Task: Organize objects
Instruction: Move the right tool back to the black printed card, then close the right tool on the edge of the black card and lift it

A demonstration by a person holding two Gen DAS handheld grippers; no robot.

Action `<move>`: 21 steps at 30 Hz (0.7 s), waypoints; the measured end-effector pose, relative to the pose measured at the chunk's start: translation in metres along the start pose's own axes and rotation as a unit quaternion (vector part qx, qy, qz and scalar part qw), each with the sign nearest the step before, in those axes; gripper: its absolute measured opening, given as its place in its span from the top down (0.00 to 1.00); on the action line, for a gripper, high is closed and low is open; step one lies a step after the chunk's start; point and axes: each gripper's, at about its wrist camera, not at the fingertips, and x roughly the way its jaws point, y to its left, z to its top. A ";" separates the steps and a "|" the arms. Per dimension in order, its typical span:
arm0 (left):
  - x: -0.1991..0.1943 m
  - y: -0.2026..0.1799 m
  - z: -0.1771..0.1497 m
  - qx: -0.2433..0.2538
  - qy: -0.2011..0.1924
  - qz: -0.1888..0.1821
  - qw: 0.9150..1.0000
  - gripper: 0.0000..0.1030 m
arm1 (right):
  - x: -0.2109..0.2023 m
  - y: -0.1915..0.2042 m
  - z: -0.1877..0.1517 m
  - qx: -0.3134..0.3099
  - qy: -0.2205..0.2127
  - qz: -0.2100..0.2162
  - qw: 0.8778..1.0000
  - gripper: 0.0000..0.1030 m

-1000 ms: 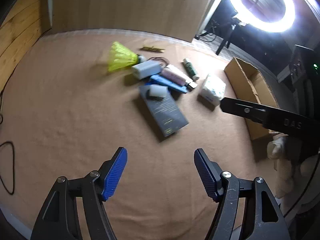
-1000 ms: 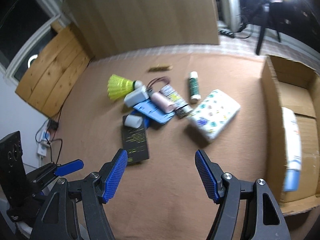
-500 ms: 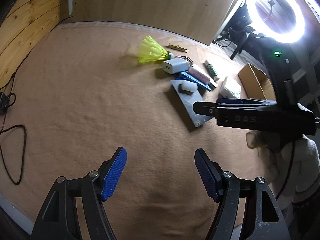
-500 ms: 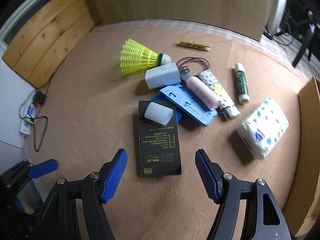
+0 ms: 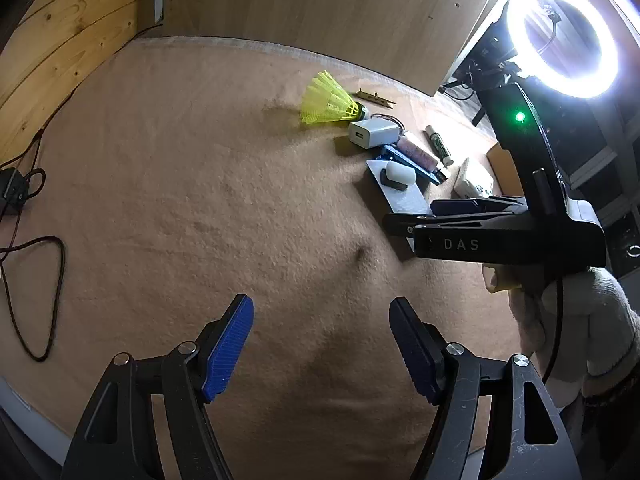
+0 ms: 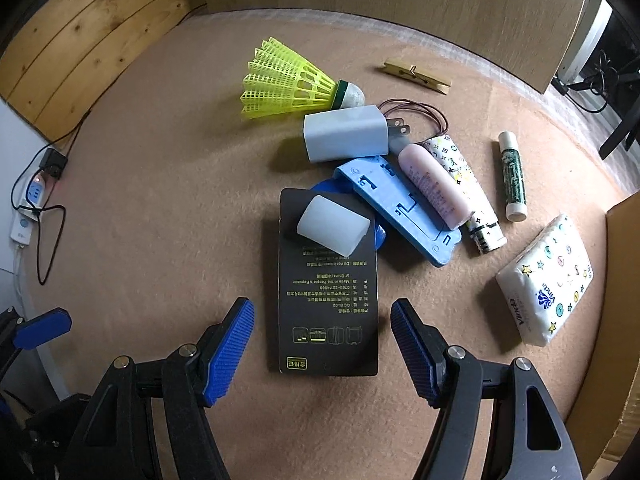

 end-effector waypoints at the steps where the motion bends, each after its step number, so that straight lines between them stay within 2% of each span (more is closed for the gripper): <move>1: 0.000 0.000 -0.001 0.000 0.001 0.000 1.000 0.28 | 0.000 0.000 0.000 0.001 -0.001 0.000 1.000 0.35; 5: 0.002 -0.003 -0.002 0.002 0.002 -0.001 1.000 0.28 | 0.000 -0.003 -0.002 0.007 0.002 0.001 1.000 0.36; 9: 0.003 -0.006 -0.003 0.004 0.002 -0.002 1.000 0.28 | -0.001 -0.007 -0.006 0.014 0.008 0.013 1.000 0.51; 11: 0.004 -0.007 -0.003 0.005 0.003 -0.003 1.000 0.28 | -0.003 -0.008 -0.009 0.015 0.010 0.018 1.000 0.56; 18: 0.010 -0.017 -0.001 0.010 0.008 -0.009 1.000 0.28 | -0.007 -0.017 -0.014 0.022 0.008 0.025 0.999 0.56; 21: 0.012 -0.020 0.000 0.011 0.007 -0.011 1.000 0.28 | -0.022 -0.012 -0.019 -0.007 -0.013 -0.004 1.000 0.56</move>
